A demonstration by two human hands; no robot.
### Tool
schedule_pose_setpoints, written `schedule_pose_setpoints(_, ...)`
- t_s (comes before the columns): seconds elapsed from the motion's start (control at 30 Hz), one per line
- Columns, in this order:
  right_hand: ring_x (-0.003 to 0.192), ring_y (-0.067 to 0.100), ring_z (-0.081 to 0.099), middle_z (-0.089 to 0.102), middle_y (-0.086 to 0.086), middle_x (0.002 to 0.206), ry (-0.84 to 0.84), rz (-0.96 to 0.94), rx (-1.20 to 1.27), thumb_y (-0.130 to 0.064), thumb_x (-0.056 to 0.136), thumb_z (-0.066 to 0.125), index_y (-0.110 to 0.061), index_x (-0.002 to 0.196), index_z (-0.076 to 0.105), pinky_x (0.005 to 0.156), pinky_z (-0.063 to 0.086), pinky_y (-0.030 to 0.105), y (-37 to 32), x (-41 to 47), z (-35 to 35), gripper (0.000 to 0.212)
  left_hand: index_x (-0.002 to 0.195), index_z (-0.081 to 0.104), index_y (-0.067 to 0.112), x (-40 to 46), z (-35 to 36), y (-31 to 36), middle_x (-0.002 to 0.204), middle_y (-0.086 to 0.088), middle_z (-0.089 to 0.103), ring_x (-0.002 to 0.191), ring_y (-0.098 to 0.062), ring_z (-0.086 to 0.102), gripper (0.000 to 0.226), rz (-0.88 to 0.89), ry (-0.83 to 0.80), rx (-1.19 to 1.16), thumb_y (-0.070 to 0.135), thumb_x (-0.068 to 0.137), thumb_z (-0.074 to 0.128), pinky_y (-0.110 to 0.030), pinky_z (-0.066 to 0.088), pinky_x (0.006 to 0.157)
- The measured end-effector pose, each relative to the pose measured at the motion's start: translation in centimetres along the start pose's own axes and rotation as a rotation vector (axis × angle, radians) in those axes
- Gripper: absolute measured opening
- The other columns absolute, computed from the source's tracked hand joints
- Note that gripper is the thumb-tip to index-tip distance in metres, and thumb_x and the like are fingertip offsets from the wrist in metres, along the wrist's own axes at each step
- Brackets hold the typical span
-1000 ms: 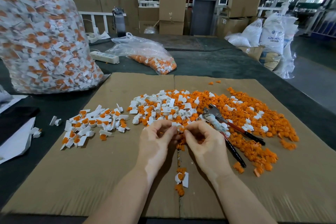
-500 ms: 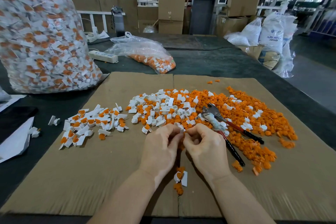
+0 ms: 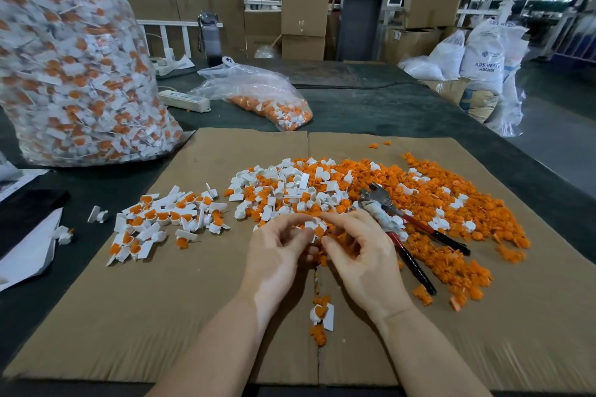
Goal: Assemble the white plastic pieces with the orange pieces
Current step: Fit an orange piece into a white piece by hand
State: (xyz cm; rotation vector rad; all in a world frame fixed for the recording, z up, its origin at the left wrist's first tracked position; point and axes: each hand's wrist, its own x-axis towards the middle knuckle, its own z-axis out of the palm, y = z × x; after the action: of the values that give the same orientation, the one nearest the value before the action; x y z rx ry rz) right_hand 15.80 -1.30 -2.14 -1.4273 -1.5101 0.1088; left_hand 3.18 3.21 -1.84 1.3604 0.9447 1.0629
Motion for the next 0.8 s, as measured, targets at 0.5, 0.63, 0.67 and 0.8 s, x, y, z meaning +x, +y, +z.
schedule_pose_setpoints(0.5,0.083,0.008,0.053,0.055,-0.007,0.087,-0.011,-0.020,-0.013,-0.011,0.085,0.065,-0.013,0.103,0.071,0.074,0.046,0.020,0.03,0.08,0.01,0.019,0.100,0.066,0.019,0.02,0.11,0.00,0.069,-0.002,0.069,0.064,-0.010,0.066,0.017,-0.007,-0.004,0.034,0.007,0.089,0.060,-0.017,0.052,0.061)
schedule_pose_setpoints(0.63,0.084,0.008,0.052,0.055,-0.007,0.087,-0.015,-0.025,-0.035,-0.011,0.085,0.065,-0.014,0.103,0.070,0.075,0.046,0.020,-0.04,0.11,0.06,0.019,0.098,0.067,0.018,0.01,0.11,0.13,0.070,-0.004,0.069,0.063,-0.011,0.066,0.016,-0.008,-0.003,0.022,0.006,0.089,0.061,-0.018,0.053,0.061)
schedule_pose_setpoints(0.67,0.084,0.008,0.052,0.055,-0.008,0.087,-0.016,-0.026,-0.039,-0.011,0.085,0.065,-0.014,0.103,0.070,0.075,0.046,0.020,-0.07,0.13,0.08,0.019,0.097,0.067,0.019,-0.01,0.09,0.17,0.071,-0.004,0.070,0.064,-0.011,0.066,0.015,-0.007,-0.002,0.023,0.007,0.088,0.061,-0.018,0.053,0.061)
schedule_pose_setpoints(0.8,0.083,0.004,0.051,0.055,-0.009,0.086,-0.008,-0.039,-0.059,-0.009,0.085,0.065,-0.014,0.102,0.070,0.075,0.044,0.016,-0.15,0.13,0.07,0.019,0.096,0.067,0.020,-0.11,0.05,0.37,0.072,-0.008,0.069,0.067,-0.013,0.067,0.013,0.022,-0.002,0.065,0.012,0.086,0.066,-0.018,0.054,0.062)
